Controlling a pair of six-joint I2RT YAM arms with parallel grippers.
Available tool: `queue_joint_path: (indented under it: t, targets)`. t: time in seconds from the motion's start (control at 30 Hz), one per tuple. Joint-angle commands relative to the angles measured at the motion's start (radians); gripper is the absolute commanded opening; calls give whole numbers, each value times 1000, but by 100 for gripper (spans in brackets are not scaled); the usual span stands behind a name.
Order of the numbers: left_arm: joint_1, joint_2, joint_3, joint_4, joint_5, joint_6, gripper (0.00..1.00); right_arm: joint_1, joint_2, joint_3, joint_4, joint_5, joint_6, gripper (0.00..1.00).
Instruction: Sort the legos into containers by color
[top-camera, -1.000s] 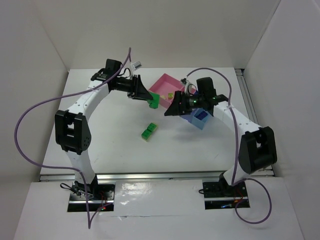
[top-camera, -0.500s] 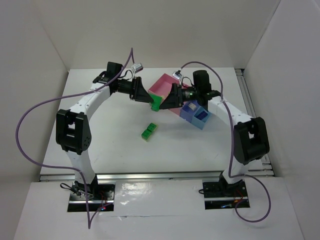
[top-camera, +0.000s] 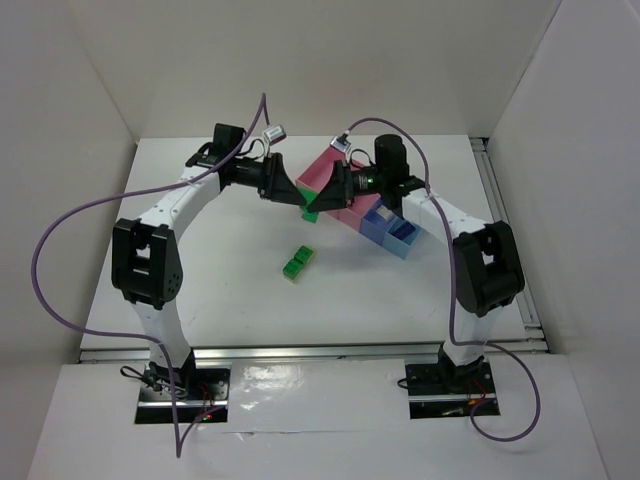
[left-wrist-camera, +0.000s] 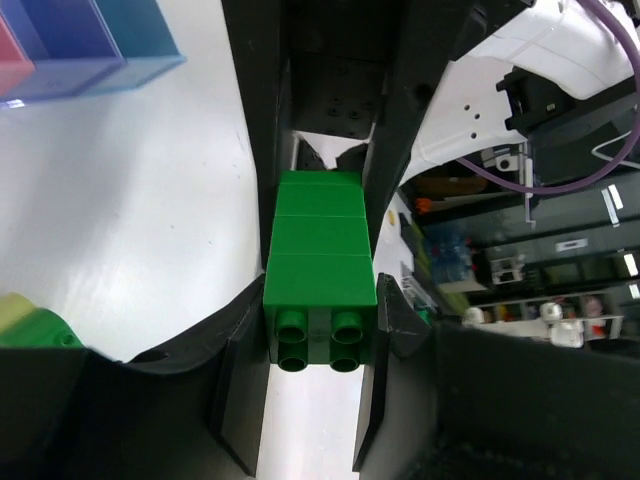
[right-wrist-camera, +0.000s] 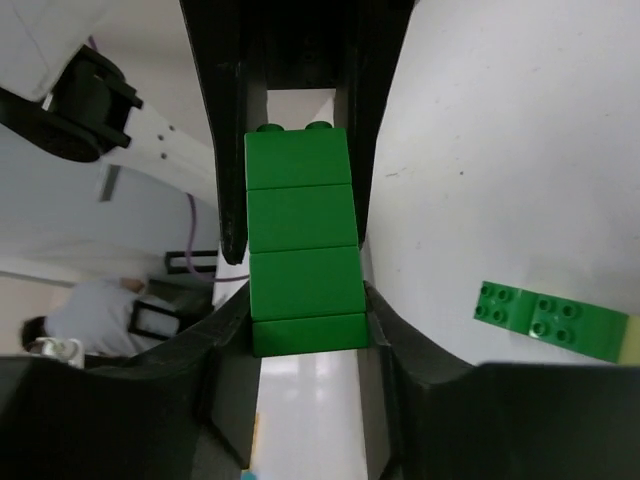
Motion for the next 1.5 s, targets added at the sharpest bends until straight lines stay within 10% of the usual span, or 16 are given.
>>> queue_joint_path:
  t: [0.0,0.1,0.6,0.93,1.1,1.17,1.33,1.47]
  targets:
    - [-9,-29,-1,36,57,38,0,8,-3,23,120,-30,38,35]
    - [-9,-29,-1,27,43,38,0,-15,-26,-10,120,-30,38,12]
    - [18,-49,-1,-13,-78,27,0,-123,-113,-120,-191,167,-121,6]
    - [-83,151,155,-435,-1189,-6,0,-69,-155,-18,-593,790,-253,6]
    - [-103,218,121,-424,-1241,-69,0,-69,-178,-63,-581,781,-253,6]
    - [-118,278,161,-440,-1291,-45,8,-69,-178,-73,-581,772,-253,6]
    - [-132,272,181,-483,-1319,-47,89,-69,-167,-64,-602,746,-287,6]
    - [-132,232,253,-530,-1290,30,95,-60,-156,-46,-611,671,-328,6]
